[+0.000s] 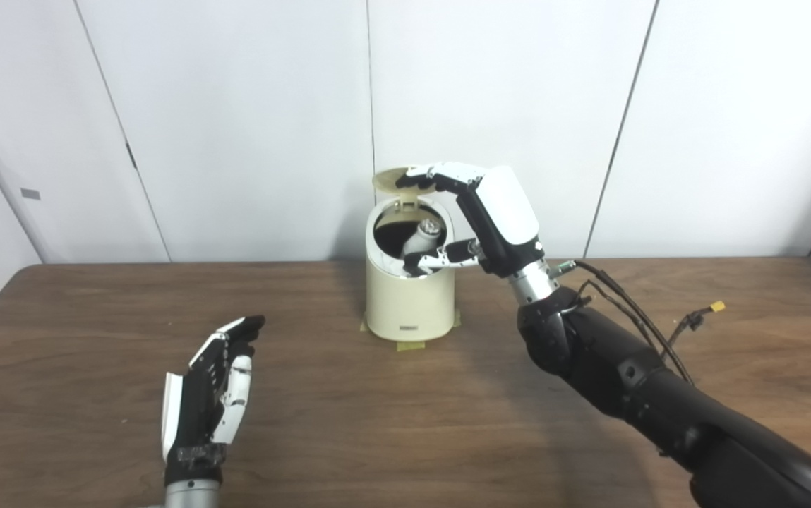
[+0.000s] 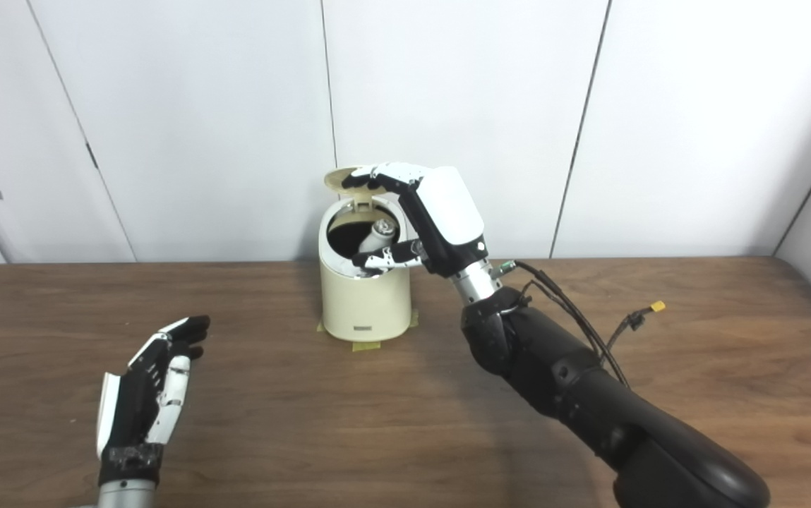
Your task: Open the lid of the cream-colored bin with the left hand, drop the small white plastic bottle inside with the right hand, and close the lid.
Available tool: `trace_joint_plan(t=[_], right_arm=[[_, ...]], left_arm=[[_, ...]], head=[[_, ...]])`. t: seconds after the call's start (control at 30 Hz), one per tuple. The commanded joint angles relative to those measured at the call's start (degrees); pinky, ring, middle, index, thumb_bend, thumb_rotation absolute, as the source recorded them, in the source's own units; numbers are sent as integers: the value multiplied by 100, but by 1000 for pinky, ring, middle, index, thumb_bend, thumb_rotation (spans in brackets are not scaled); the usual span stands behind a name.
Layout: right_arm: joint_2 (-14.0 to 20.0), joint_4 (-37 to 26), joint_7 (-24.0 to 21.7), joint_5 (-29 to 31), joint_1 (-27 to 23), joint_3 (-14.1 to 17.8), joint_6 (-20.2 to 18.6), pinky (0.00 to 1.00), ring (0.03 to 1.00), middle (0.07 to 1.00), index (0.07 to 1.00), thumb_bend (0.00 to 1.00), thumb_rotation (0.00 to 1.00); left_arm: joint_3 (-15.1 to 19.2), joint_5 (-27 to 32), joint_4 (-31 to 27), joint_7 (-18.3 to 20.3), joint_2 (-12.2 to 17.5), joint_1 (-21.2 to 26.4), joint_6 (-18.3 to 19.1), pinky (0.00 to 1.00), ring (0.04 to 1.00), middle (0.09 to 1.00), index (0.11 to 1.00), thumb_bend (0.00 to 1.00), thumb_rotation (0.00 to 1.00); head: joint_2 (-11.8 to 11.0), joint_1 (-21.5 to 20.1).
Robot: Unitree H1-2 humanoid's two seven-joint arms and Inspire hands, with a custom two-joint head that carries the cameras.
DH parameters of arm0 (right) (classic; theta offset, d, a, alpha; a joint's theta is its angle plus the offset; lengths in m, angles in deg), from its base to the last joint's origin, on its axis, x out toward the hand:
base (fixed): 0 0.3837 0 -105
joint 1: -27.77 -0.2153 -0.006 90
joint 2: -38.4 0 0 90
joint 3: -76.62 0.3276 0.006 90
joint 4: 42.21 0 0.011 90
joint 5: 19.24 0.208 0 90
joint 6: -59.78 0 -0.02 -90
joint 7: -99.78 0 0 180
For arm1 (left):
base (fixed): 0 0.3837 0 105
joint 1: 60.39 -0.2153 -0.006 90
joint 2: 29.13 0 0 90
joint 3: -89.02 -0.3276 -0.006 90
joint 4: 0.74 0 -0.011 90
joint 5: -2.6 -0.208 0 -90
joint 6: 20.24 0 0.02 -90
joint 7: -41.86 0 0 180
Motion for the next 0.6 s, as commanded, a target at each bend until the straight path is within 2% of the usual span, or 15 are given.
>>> trace_joint_plan(t=[0.0,0.07,0.2,0.33,0.4,0.43,0.47,0.5,0.57], right_arm=[[47,-125,123,117,-210,113,121,502,573,606,607,884,195],[39,-135,218,123,-201,108,121,490,554,589,594,857,221],[-8,-295,295,294,-87,241,121,398,420,474,485,801,283],[-32,-614,333,466,117,465,121,276,283,345,351,839,259],[-23,-760,404,502,207,544,121,235,248,310,302,795,188],[-25,-880,396,524,297,653,121,230,244,307,295,782,169],[-30,-1007,381,546,399,778,120,255,270,412,396,630,70],[-38,-1095,353,554,472,879,120,277,295,448,430,577,37],[-29,-1271,281,601,636,1045,120,307,332,477,462,532,10]], left_arm=[[-197,-115,397,-29,-315,-250,-123,751,794,787,764,174,738],[-197,-99,404,-21,-309,-244,-137,750,794,788,764,172,738],[-197,-143,444,-41,-287,-232,-184,753,793,787,764,168,736],[-184,-71,482,-27,-291,-221,-221,759,792,787,763,167,733],[-185,-37,506,-11,-283,-212,-248,766,795,790,767,171,734],[-187,-35,501,-8,-282,-209,-236,765,795,790,768,172,736],[-190,-45,499,-11,-279,-205,-226,760,794,789,767,171,740],[-191,-50,499,-12,-278,-202,-219,761,794,790,768,169,743],[-188,-23,522,-6,-277,-190,-230,762,796,791,769,165,746]], head=[[6,-4],[2,-7],[-3,-13],[-6,-30],[-7,-39],[-10,-42],[-10,-45],[-14,-45],[-26,-58]])
